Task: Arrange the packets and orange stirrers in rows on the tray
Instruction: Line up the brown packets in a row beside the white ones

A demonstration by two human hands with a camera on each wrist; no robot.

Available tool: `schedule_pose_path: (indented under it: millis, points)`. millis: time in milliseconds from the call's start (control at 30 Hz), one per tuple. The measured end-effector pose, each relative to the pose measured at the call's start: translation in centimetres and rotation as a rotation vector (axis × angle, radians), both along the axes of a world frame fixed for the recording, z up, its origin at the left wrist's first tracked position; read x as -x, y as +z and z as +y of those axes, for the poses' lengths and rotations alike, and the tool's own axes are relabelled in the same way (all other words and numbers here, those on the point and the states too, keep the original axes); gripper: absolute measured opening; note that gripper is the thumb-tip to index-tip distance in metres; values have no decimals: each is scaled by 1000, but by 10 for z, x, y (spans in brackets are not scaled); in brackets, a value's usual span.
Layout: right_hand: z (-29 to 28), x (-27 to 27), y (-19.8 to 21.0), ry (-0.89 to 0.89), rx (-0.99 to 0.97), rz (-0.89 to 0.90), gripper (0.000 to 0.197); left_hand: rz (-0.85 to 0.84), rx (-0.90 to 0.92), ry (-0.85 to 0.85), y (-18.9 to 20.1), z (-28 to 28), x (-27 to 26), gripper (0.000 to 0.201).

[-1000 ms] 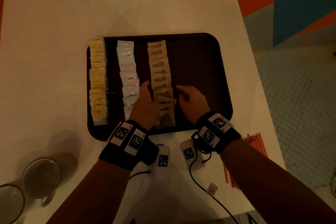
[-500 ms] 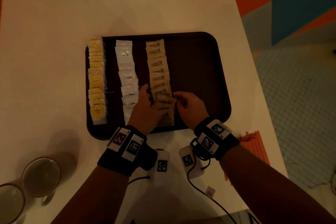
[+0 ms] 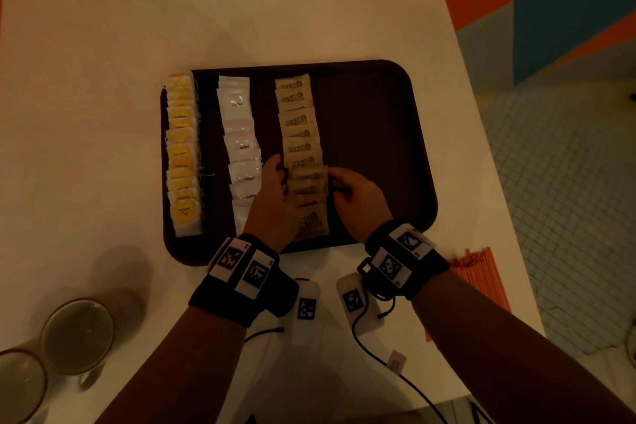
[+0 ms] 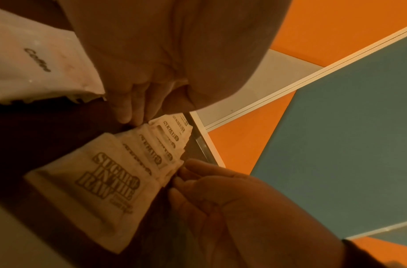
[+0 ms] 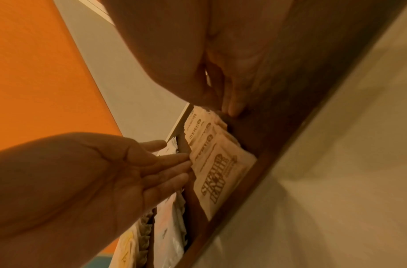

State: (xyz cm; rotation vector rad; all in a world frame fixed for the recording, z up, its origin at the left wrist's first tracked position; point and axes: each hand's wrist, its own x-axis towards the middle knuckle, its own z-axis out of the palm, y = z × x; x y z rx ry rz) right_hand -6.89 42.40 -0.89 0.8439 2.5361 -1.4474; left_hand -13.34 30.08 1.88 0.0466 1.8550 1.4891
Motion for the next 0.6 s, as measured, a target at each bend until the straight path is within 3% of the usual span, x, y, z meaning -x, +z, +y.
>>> schedule_pose_path:
  millis: [233, 400, 600]
  points:
    - [-1, 13, 3, -31, 8, 33, 40, 55, 95, -15, -2, -1, 4, 60]
    - [0, 24, 5, -27, 131, 61, 34, 108, 87, -48, -6, 4, 11, 64]
    - [1, 24, 8, -47, 81, 33, 35, 93, 88, -61, -7, 4, 13, 63]
